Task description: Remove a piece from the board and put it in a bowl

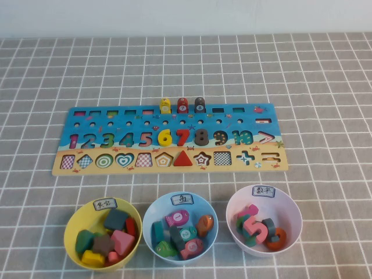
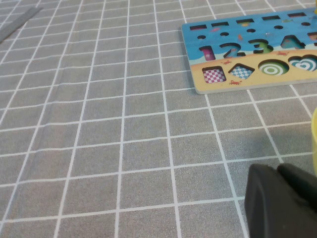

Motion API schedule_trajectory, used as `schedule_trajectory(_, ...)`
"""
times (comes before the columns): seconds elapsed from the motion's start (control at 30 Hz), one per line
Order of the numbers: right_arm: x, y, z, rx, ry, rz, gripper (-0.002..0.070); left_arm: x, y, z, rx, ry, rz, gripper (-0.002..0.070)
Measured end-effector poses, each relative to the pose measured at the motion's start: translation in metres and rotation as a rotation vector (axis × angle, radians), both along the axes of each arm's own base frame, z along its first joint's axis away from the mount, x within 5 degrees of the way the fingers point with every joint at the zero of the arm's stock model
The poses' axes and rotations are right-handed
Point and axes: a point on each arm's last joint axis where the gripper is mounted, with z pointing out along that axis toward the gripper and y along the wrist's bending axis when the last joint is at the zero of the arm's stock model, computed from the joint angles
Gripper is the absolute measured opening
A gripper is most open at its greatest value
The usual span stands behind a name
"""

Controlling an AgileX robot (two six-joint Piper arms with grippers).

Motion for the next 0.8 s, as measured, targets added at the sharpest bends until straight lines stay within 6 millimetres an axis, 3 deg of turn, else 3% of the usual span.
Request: schedule_trajectory(0.8,0.0000,0.0000,0.0000,0.000,0.000,0.000,-0.0017,0.0007,-0.0015,0.0025,-0.042,-0.026,-0.004,0.0000)
